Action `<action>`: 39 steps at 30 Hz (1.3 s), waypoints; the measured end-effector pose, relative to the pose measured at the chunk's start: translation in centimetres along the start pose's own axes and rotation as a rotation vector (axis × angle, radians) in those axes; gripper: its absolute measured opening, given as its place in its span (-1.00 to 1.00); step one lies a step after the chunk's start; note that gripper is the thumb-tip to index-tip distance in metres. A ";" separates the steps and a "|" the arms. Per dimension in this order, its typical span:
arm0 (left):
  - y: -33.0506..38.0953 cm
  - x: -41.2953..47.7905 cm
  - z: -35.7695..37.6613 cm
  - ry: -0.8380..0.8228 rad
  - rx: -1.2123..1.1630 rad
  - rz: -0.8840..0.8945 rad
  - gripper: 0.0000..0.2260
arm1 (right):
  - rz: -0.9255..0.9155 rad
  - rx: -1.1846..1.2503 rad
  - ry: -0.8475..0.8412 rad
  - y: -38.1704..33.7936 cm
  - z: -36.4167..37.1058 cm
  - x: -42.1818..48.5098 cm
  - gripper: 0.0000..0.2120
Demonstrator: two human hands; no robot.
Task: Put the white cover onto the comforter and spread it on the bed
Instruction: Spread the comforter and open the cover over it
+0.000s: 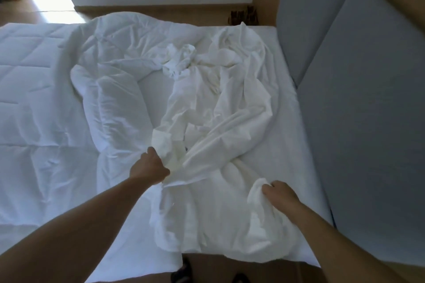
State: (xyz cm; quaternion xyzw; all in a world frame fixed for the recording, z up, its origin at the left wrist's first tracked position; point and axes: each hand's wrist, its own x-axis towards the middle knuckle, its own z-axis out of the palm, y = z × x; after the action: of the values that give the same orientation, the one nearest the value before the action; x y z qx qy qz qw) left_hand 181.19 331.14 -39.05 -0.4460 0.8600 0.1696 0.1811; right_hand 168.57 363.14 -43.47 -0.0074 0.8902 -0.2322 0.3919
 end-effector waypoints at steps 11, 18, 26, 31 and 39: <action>8.0 4.9 3.5 -0.294 0.171 0.508 -0.28 | -0.070 -0.094 0.036 -4.0 2.5 6.9 -0.50; 14.5 10.0 4.5 -0.253 0.399 0.415 -0.51 | -0.052 -0.059 0.064 -5.3 4.5 14.6 -0.51; 19.3 15.8 6.6 -0.114 0.371 0.322 -0.46 | -0.146 0.157 -0.056 -5.6 3.9 18.1 -0.86; 18.2 16.5 6.1 -0.100 0.276 0.327 -0.74 | -0.123 0.294 0.270 -5.5 -4.8 17.0 -0.76; 10.8 15.1 -1.4 0.045 0.142 0.177 -0.70 | -0.162 0.811 0.897 -5.9 -15.9 9.1 -0.77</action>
State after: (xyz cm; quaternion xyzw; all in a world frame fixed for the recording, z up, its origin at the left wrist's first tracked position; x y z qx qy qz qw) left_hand 163.85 325.71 -43.39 -0.3581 0.9096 0.1135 0.1772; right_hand 150.13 362.58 -38.05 0.1732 0.8056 -0.5624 -0.0688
